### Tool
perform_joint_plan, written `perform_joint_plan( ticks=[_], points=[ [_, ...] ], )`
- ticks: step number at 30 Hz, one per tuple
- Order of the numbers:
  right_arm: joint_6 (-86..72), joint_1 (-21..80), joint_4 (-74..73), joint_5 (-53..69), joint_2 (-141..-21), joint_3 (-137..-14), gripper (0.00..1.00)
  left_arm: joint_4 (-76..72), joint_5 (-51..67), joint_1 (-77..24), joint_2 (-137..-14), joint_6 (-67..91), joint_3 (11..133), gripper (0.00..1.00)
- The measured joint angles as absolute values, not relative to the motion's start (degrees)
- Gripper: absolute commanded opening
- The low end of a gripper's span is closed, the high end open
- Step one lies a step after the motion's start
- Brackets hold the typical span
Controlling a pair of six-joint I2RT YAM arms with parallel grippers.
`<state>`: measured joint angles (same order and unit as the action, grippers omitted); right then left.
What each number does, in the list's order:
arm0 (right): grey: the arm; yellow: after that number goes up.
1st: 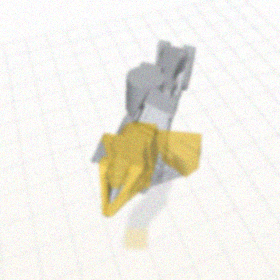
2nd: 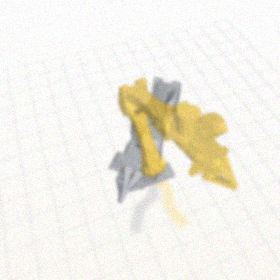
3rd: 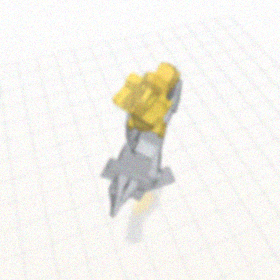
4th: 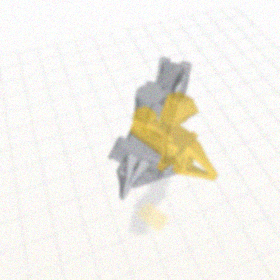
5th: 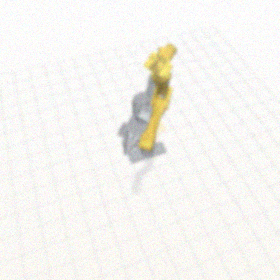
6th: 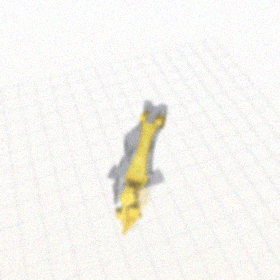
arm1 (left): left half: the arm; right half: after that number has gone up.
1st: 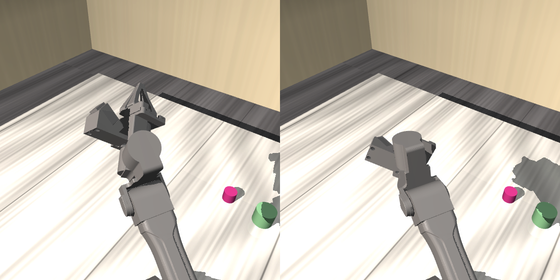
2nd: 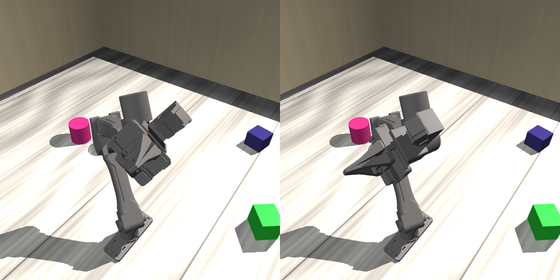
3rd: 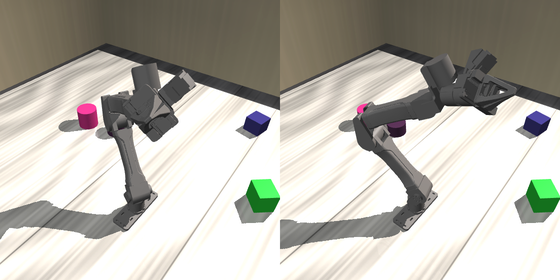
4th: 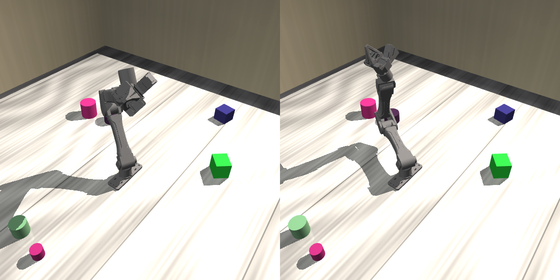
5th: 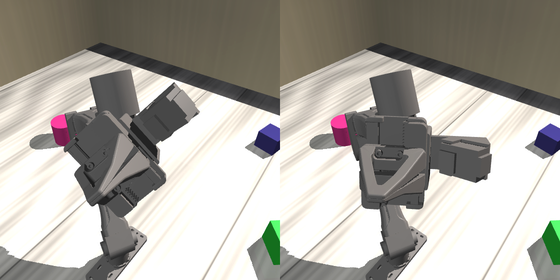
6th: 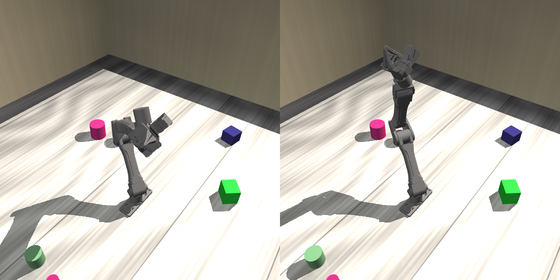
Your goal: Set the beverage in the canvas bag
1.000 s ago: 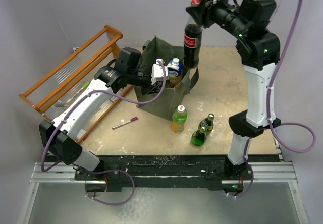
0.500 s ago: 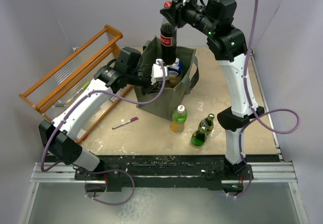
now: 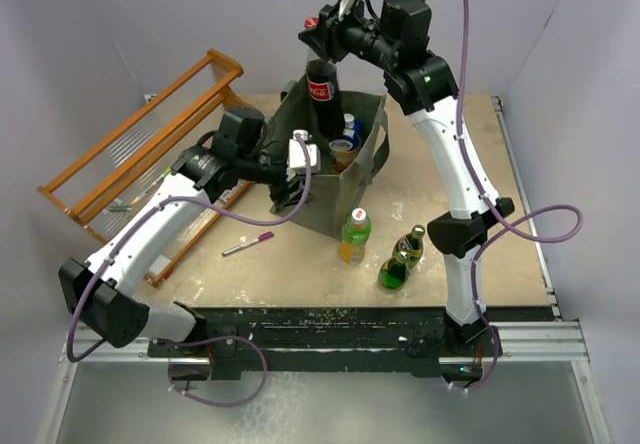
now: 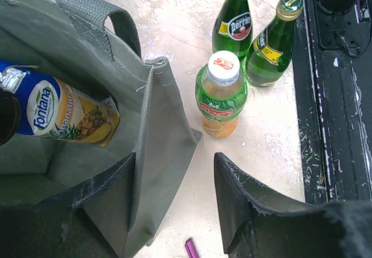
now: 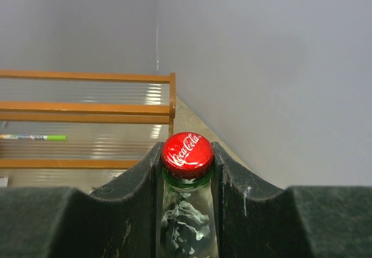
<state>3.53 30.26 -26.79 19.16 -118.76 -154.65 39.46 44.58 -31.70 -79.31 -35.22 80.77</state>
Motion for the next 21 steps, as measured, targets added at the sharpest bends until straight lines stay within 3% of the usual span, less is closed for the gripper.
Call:
perform_joint_plan(
  ticks=[21],
  points=[
    [1.41, 30.20, -29.76, 20.05, -118.89, -160.70, 0.00, 38.09, 45.28, -29.82, -77.12, -35.14, 79.72, 0.62]
  ],
)
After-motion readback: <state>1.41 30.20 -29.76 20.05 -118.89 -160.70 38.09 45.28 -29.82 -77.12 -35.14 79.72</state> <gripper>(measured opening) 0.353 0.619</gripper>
